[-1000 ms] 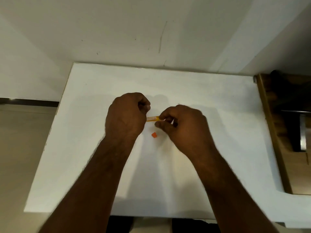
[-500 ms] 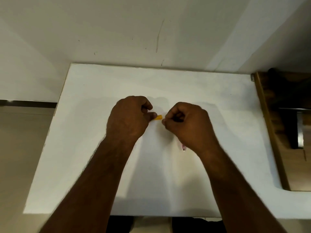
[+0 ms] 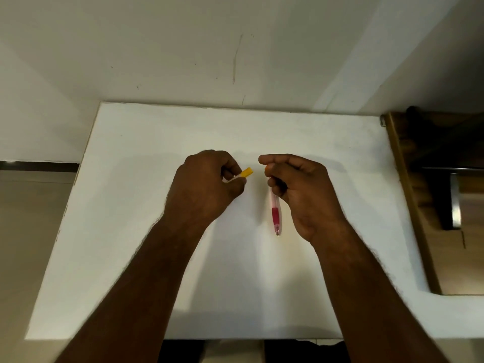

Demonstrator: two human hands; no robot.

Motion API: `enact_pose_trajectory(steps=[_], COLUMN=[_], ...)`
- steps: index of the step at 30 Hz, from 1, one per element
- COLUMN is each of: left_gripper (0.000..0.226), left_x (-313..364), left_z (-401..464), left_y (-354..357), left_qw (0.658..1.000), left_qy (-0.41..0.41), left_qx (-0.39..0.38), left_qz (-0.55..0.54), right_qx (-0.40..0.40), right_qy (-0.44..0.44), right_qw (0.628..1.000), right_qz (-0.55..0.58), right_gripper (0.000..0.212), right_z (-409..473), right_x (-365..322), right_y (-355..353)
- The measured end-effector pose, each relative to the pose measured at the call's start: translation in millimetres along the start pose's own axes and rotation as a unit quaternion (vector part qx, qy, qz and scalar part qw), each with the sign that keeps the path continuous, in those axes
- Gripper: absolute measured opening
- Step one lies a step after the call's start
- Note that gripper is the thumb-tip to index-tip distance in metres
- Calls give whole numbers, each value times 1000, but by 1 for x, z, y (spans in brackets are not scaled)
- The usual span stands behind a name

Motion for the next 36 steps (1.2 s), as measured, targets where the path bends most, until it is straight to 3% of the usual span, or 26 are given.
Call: enact_pose_trajectory(steps=[8,17,26,31,36], left_gripper=[13,10,10,11,15], left_x=[28,36,41,34,4], left_z=[-8,-13,-14,-12,-1], left_y=[-12,-19,-19,-14,1], left_qw=[992,987,984,988,1000], left_qy=[111,151,171,146,-14], left_qx=[47,58,53,41,21], left_qz=[-38,-13,10,16,18], right_qx=[18,35,11,0,94], right_qy=[-69,-111,-107,-95,-81], right_qw=[997,982,986,980,937], right_qz=[-26,-149,-129,-174,-326], right_gripper=[18,15,19,17,29], right_z=[-1,-2,0,-1,-6], right_x=[-12,-19,-19,-18,-23], right_y=[-4,-4,1,4,-5])
Point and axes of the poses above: each hand's wrist, its own z-axis towards the middle knuckle, its own y-axis out of the palm, x = y × z, the point moved 9 cm from there along z, towards the middle knuckle, and after that the axes turned 11 degrees about -x, right-handed, at the moved point
